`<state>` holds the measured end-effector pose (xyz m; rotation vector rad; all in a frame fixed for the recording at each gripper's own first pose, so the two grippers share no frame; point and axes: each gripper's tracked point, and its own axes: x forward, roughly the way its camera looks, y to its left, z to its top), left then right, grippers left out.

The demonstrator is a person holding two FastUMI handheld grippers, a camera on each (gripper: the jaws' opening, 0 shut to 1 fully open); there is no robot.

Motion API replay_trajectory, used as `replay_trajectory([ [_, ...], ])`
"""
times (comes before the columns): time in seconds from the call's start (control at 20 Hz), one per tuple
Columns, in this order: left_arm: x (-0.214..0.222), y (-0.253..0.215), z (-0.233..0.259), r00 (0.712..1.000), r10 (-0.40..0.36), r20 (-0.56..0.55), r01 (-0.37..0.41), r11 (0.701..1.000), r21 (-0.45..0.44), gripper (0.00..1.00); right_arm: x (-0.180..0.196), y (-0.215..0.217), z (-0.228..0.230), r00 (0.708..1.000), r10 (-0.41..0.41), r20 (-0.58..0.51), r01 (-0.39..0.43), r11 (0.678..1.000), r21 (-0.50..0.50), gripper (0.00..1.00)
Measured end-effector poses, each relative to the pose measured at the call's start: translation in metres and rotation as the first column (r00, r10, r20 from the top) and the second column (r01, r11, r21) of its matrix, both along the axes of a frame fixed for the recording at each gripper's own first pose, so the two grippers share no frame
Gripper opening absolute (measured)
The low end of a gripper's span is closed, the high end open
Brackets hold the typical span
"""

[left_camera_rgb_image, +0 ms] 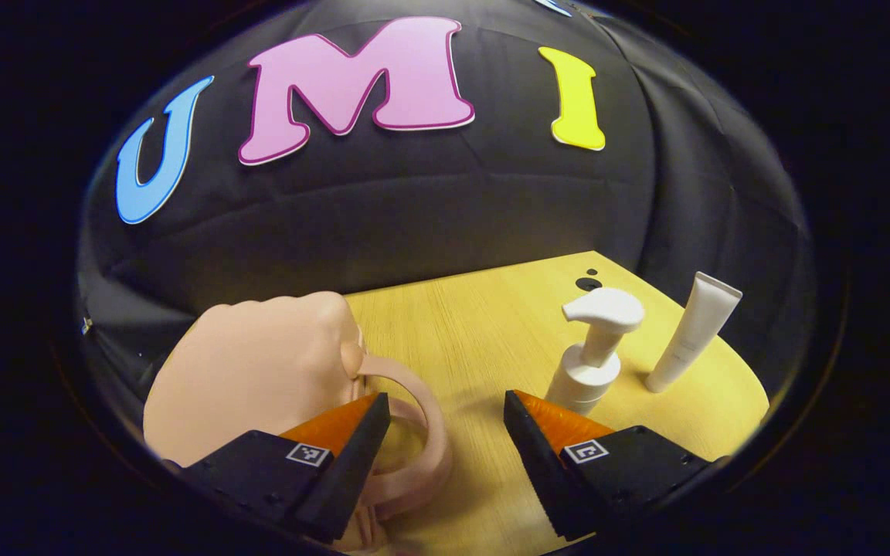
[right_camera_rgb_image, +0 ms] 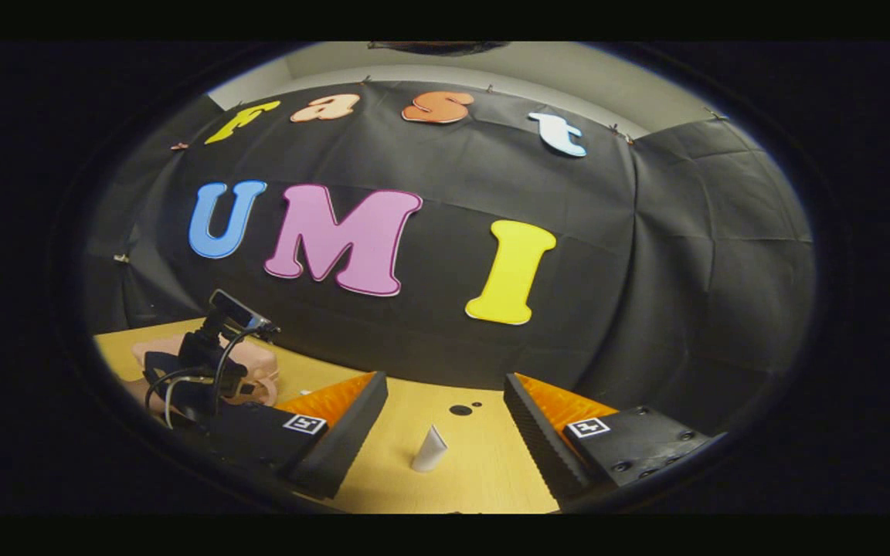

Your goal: First open the suitcase, pack the skin care products into it, and then close the suitcase.

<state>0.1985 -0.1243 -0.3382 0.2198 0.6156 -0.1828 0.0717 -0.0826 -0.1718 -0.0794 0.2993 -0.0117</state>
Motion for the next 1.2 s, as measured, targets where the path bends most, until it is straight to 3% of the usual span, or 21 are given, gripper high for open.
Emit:
replay_trajectory([
  [0.05, 0.005, -0.005, -0.003, 1.0, -0.006, -0.014, 0.006, 1.0, 0.003, 0.94, 0.0, -0.004, -0.003, 1.0, -0.012, -0.005, 0.012, 1.0, 0.006, 0.96],
  [0.1, 0.006, -0.008, -0.013, 0.998, 0.003, -0.057, -0.003, 1.0, 0.004, 0.87, 0.003, -0.006, -0.006, 1.0, -0.021, -0.012, 0.021, 1.0, 0.009, 0.96],
  [0.25, 0.012, 0.005, -0.034, 0.989, 0.089, -0.122, -0.085, 0.996, 0.042, 0.82, 0.003, -0.008, -0.01, 1.0, -0.018, -0.014, 0.018, 1.0, -0.005, 0.96],
  [0.3, 0.011, 0.008, -0.042, 0.981, 0.117, -0.157, -0.109, 0.992, 0.057, 0.73, 0.004, -0.008, -0.01, 1.0, -0.016, -0.017, 0.016, 1.0, -0.008, 0.97],
  [0.45, 0.012, 0.02, -0.055, 0.956, 0.185, -0.229, -0.173, 0.982, 0.071, 0.23, 0.005, -0.008, -0.008, 1.0, -0.027, -0.015, 0.027, 0.999, 0.019, 0.97],
  [0.75, 0.014, 0.005, -0.007, 0.956, 0.131, -0.263, -0.148, 0.988, -0.046, 0.13, 0.006, -0.006, 0.008, 1.0, -0.02, 0.02, 0.021, 0.999, -0.029, 0.96],
  [0.9, 0.006, 0.001, 0.033, 0.927, 0.107, -0.361, -0.179, 0.969, -0.172, 0.12, 0.009, 0.009, 0.023, 0.998, -0.006, 0.059, 0.007, 1.0, -0.027, 0.97],
  [1.0, 0.012, 0.008, 0.078, 0.935, 0.084, -0.344, -0.164, 0.964, -0.21, 0.12, 0.01, 0.026, 0.032, 0.996, 0.018, 0.085, -0.016, 1.0, -0.016, 0.97],
  [1.1, 0.017, 0.07, 0.172, 0.958, 0.098, -0.27, -0.131, 0.986, -0.105, 0.12, 0.011, 0.049, 0.049, 0.992, 0.038, 0.121, -0.042, 0.999, 0.029, 0.96],
  [1.2, 0.007, 0.13, 0.221, 0.958, 0.111, -0.264, -0.17, 0.962, -0.212, 0.12, 0.01, 0.07, 0.06, 0.984, 0.081, 0.157, -0.081, 0.997, -0.003, 0.96],
])
